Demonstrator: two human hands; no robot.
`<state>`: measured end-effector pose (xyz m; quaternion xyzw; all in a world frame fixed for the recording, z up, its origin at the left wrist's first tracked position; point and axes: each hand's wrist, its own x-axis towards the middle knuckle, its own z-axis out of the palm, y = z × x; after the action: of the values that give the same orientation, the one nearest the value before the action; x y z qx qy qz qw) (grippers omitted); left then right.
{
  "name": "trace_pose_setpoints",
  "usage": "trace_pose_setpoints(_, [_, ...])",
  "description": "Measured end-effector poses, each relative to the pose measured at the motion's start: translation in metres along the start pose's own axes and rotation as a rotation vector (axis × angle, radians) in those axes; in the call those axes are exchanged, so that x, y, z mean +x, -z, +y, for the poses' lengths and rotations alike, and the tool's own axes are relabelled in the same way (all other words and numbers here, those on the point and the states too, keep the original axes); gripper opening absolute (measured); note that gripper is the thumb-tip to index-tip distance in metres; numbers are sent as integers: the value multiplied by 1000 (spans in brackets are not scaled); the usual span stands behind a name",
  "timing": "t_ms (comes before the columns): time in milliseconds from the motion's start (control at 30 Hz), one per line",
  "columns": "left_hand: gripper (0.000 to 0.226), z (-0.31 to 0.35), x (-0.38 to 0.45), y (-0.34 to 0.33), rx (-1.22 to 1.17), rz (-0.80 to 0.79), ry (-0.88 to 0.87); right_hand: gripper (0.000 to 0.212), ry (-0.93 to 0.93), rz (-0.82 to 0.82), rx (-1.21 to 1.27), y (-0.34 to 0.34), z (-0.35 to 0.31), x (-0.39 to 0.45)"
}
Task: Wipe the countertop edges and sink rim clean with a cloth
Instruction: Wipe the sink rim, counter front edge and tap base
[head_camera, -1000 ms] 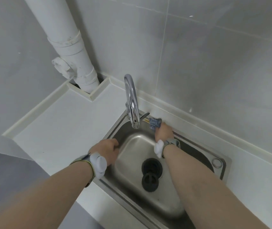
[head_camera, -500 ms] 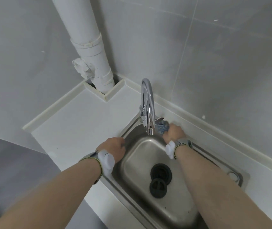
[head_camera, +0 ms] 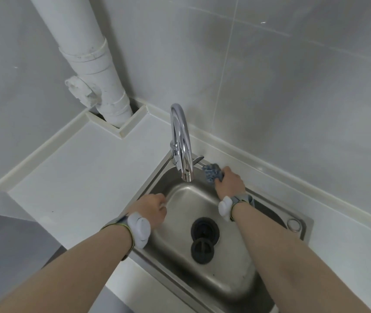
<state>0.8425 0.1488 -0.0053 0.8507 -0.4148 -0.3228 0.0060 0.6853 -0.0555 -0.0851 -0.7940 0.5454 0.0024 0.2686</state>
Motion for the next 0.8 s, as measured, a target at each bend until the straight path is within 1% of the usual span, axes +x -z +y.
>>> trace_pose_setpoints(67, [31,-8,0,1,-14,-3,19,18,36,-4,68,-6,-14,8])
trace_pose_setpoints(200, [32,-20,0,3,-15,-2,91,17,55,-88,78,-14,-46,29])
trace_pose_setpoints(267, [33,-24,0,5,-27,5,105,14,12,-107,113,-18,-64,43])
trace_pose_setpoints(333, [32,-27,0,7,-38,6,106,19,-77,-108,154,-21,-79,51])
trace_pose_setpoints(367, [32,-29,0,8,-40,10,106,20,-93,-103,181,-22,-83,54])
trace_pose_setpoints(400, [32,-31,-1,9,-38,14,108,17,-81,-106,209,-26,-86,57])
trace_pose_setpoints(433, [31,-32,-2,9,-33,16,112,13,-65,-115,220,-28,-85,57])
trace_pose_setpoints(600, [30,-31,-1,9,-26,17,137,11,10,-103,171,-24,-72,48])
trace_pose_setpoints(733, [28,-20,-3,4,-9,18,142,23,0,-95,50,-14,-37,33])
trace_pose_setpoints(800, [29,-14,-5,5,4,36,125,30,-33,-51,17,-5,-18,24])
